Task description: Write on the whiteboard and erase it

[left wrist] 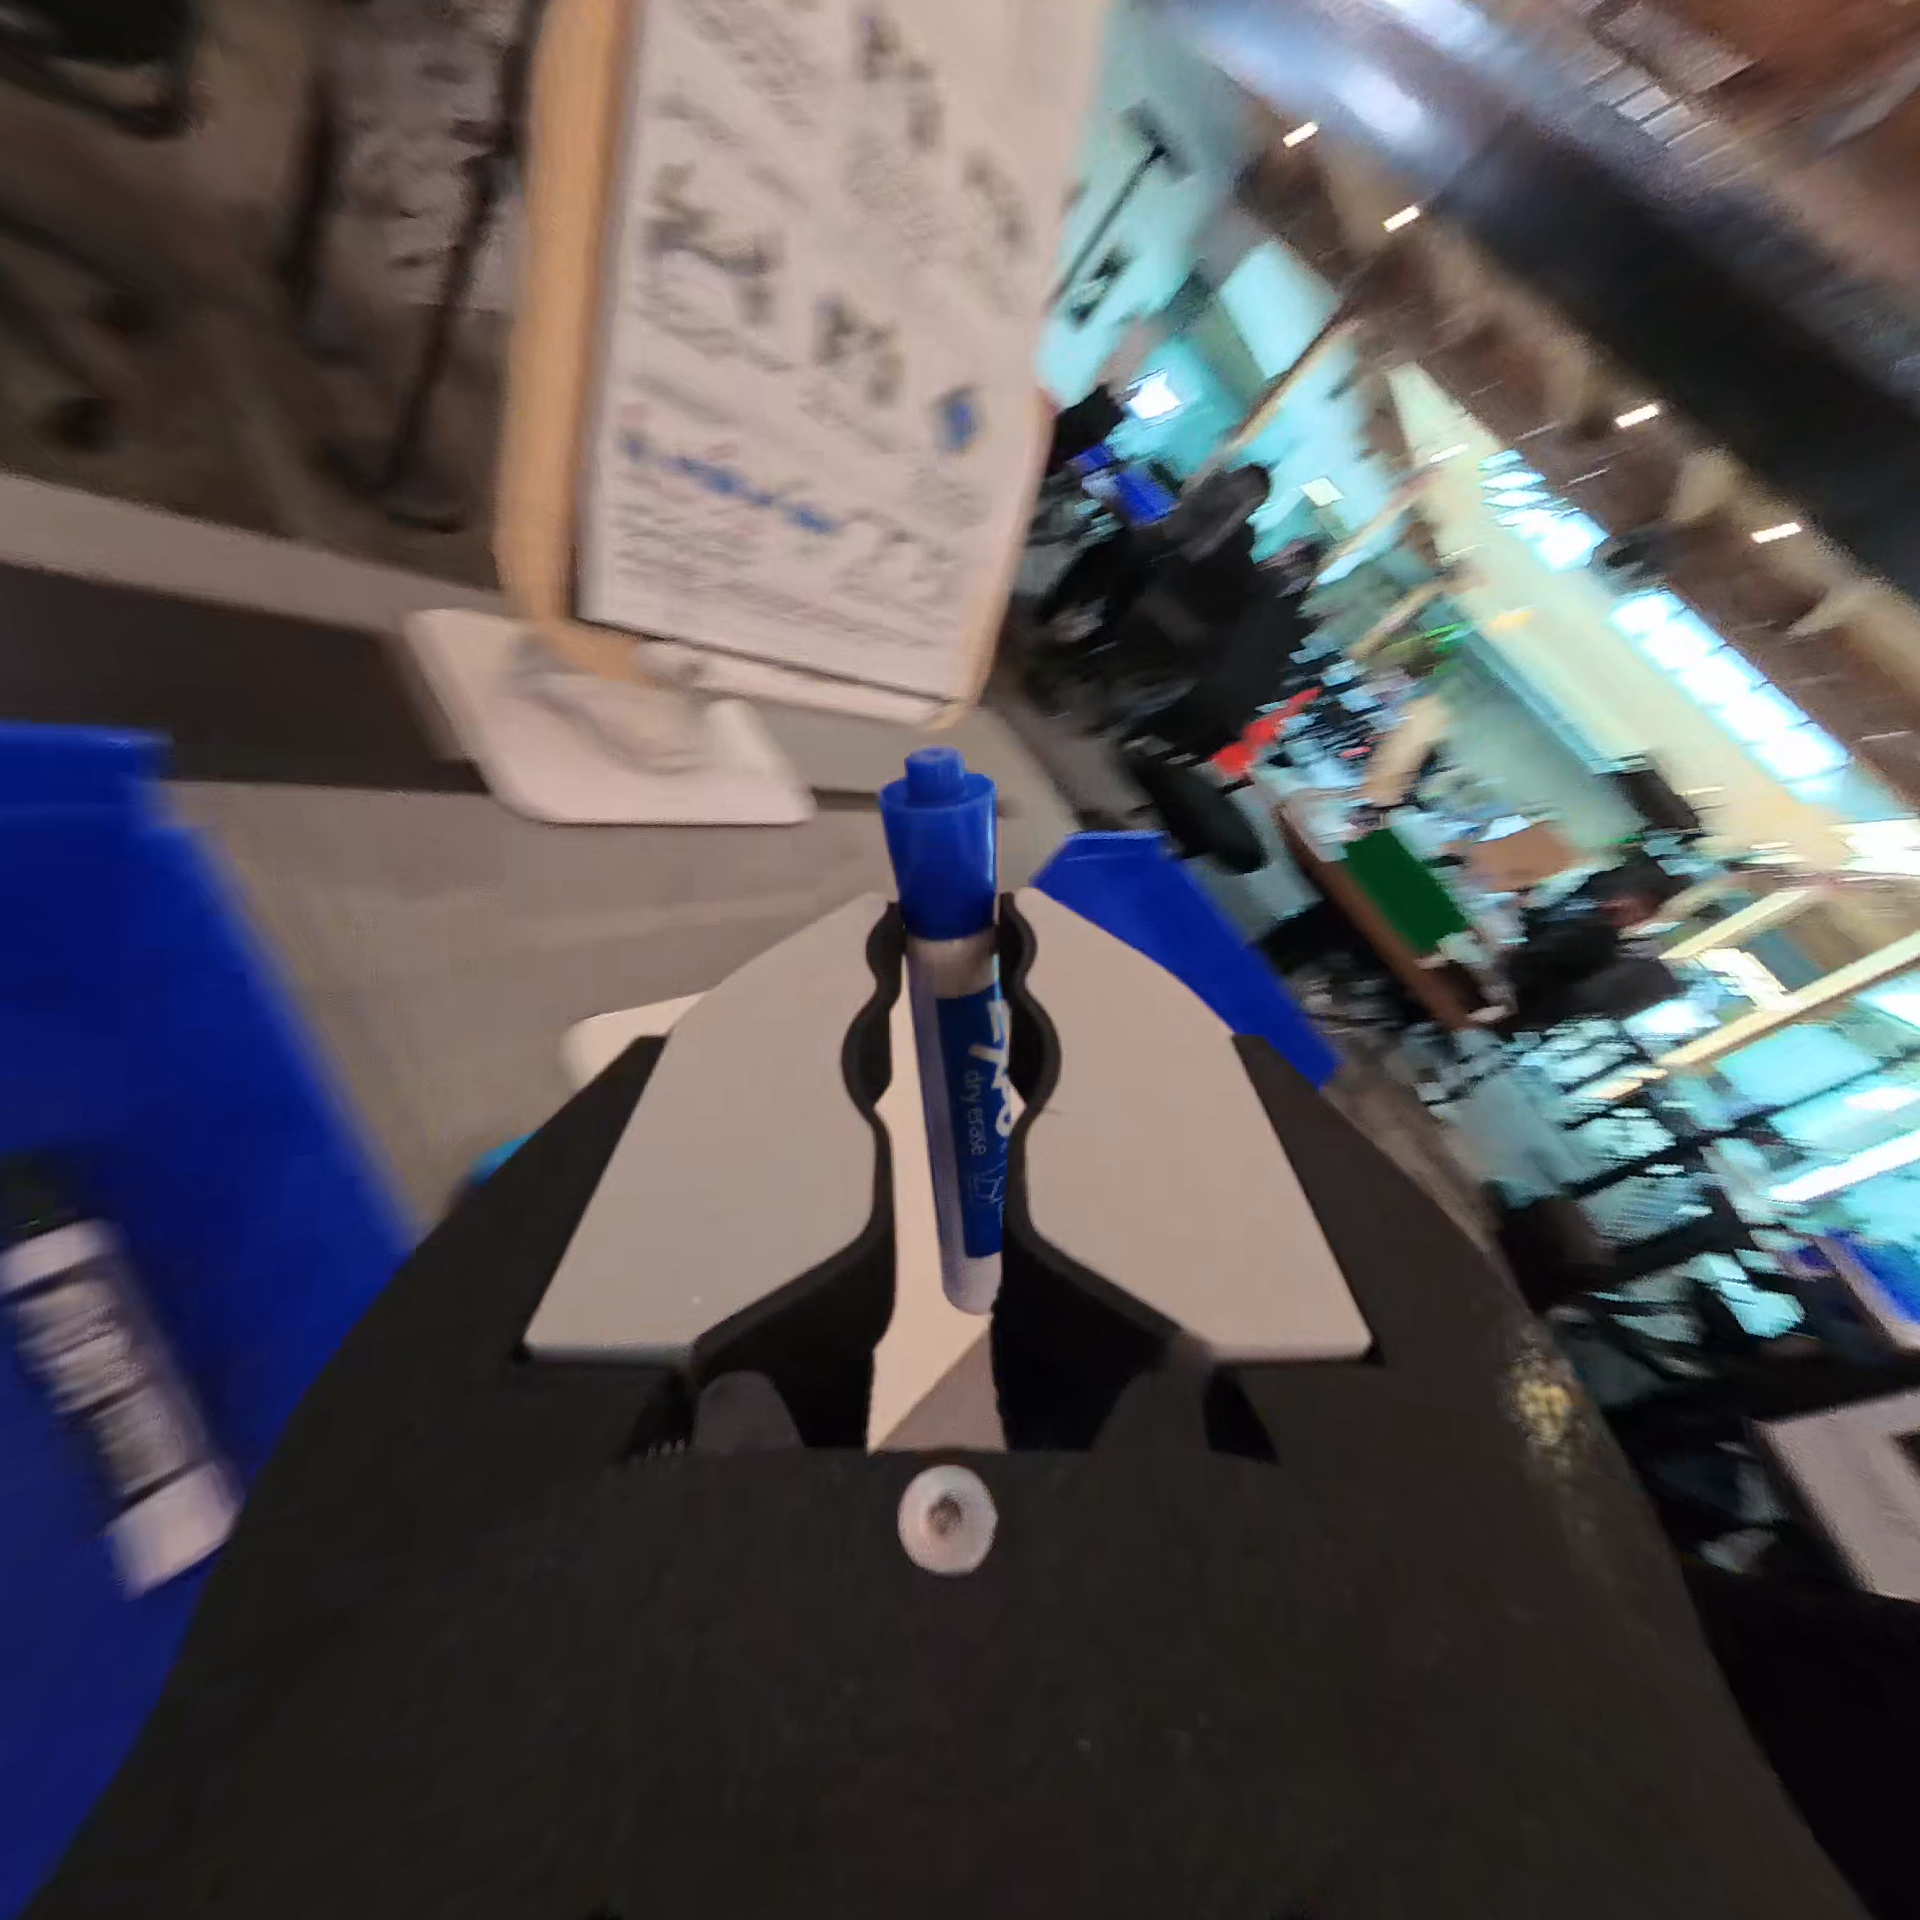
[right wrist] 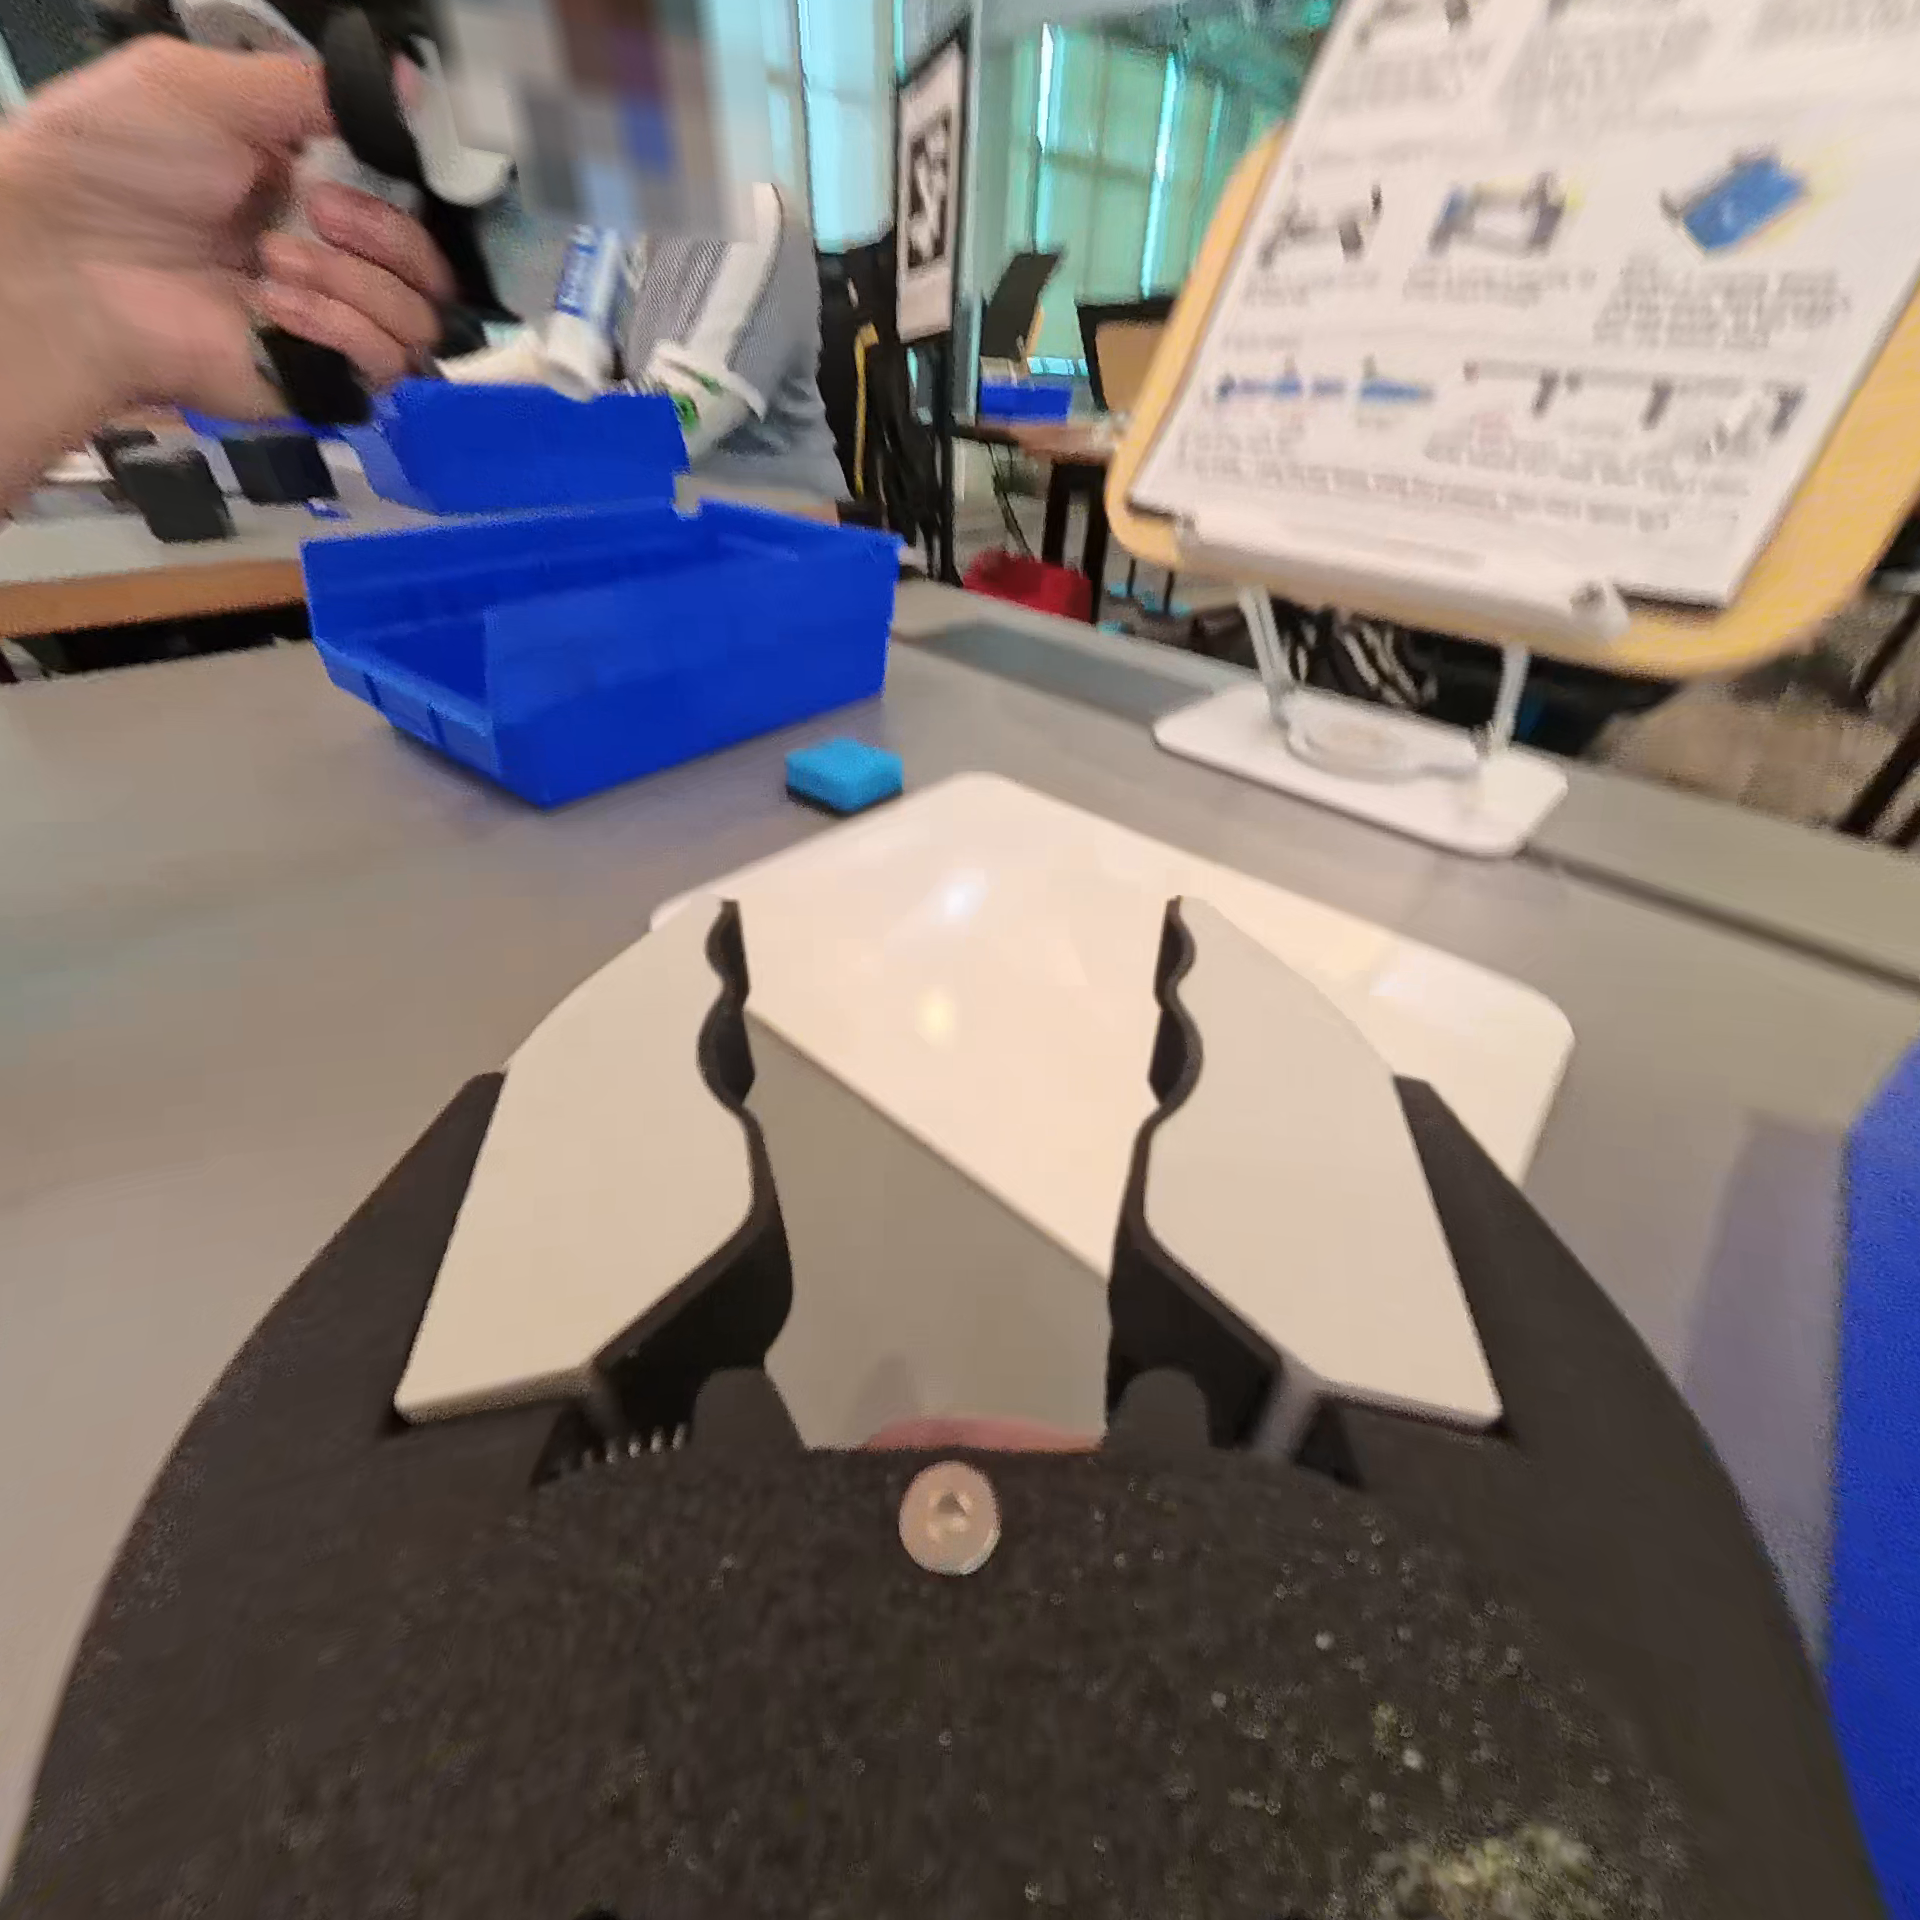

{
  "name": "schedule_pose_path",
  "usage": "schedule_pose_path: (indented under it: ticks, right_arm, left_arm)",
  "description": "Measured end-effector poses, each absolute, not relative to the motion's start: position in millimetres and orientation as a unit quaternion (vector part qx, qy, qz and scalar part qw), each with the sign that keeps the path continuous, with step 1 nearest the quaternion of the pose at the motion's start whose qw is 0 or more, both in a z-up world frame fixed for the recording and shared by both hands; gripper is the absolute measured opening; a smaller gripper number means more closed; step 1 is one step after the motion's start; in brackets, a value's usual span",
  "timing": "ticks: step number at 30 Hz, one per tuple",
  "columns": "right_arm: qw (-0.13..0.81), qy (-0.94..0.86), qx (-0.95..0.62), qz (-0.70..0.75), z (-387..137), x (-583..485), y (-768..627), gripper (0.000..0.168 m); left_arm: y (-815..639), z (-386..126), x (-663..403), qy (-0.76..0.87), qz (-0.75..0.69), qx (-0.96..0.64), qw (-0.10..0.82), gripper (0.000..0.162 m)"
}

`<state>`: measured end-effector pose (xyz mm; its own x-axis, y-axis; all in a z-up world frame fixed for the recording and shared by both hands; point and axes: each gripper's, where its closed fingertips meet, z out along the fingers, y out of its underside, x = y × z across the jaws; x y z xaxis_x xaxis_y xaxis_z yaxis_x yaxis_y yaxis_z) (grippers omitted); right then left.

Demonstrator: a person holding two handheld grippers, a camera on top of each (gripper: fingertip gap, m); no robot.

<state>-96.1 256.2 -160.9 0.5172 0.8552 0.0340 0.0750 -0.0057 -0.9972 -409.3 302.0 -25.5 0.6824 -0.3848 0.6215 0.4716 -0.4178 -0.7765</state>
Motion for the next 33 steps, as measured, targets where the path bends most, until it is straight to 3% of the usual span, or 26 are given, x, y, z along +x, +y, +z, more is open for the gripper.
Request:
schedule_pose_path:
  ticks: [4,8,14,19,23,29,33]
  right_arm:
    - [0.649,-0.390,-0.576,0.309,-129,-144,263,0.078]
    - [0.677,-0.385,-0.563,0.276,-111,-169,274,0.078]
    - [0.698,-0.344,-0.572,0.260,-105,-156,289,0.064]
    - [0.699,-0.327,-0.582,0.257,-110,-141,297,0.057]
    - [0.716,-0.320,-0.571,0.244,-106,-128,301,0.036]
    - [0.719,-0.325,-0.569,0.231,-107,-121,303,0.033]
    - [0.730,-0.310,-0.567,0.221,-103,-111,309,0.020]
  left_arm:
    - [311,-9,-313,-0.028,-0.516,-0.682,0.517,0.016]
    - [324,-29,-232,-0.047,-0.578,-0.668,0.467,0.016]
    - [332,-65,-159,-0.067,-0.631,-0.666,0.392,0.016]
    - [329,-77,-128,-0.058,-0.656,-0.667,0.348,0.016]
    - [329,-80,-121,-0.057,-0.651,-0.671,0.349,0.016]
    - [327,-82,-115,-0.066,-0.671,-0.659,0.334,0.016]
    - [326,-85,-117,-0.074,-0.676,-0.654,0.332,0.016]
